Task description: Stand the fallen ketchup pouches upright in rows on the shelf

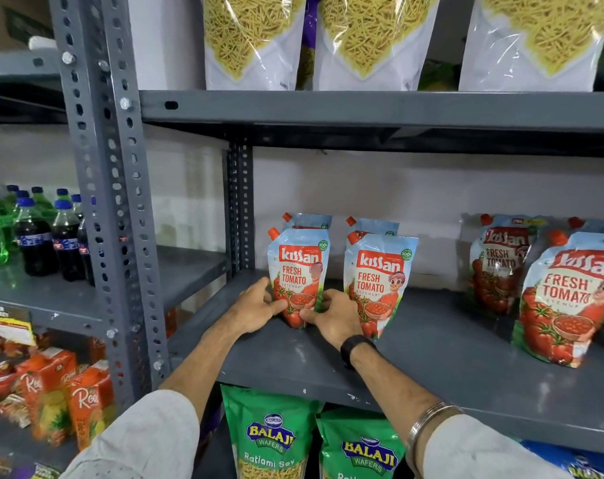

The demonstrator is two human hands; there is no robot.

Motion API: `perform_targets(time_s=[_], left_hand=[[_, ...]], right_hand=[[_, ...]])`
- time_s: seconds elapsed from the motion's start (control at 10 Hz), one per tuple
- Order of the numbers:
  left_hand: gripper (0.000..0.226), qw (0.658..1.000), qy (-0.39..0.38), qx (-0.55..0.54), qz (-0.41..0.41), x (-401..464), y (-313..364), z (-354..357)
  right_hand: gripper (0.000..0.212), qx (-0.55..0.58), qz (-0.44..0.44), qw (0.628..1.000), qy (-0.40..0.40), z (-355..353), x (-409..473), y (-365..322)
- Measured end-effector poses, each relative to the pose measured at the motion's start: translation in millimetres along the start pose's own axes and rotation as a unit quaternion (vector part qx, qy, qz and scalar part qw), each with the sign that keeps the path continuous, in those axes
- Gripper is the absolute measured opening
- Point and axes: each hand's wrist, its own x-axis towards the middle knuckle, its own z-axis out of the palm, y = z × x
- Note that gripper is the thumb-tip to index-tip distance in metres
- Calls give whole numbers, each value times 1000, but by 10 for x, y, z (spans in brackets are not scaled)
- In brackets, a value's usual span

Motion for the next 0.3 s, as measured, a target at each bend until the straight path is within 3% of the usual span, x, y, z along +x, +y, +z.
perform_targets(time_s=[0.2,0.3], left_hand=[[38,1000,16,-21,-13,-94,-11,30],[36,996,78,-8,-29,-143,-59,60]], right_hand=[[38,23,8,1000,-2,-23,-82,-18],[43,30,15,999,7,-77,-149,-24]])
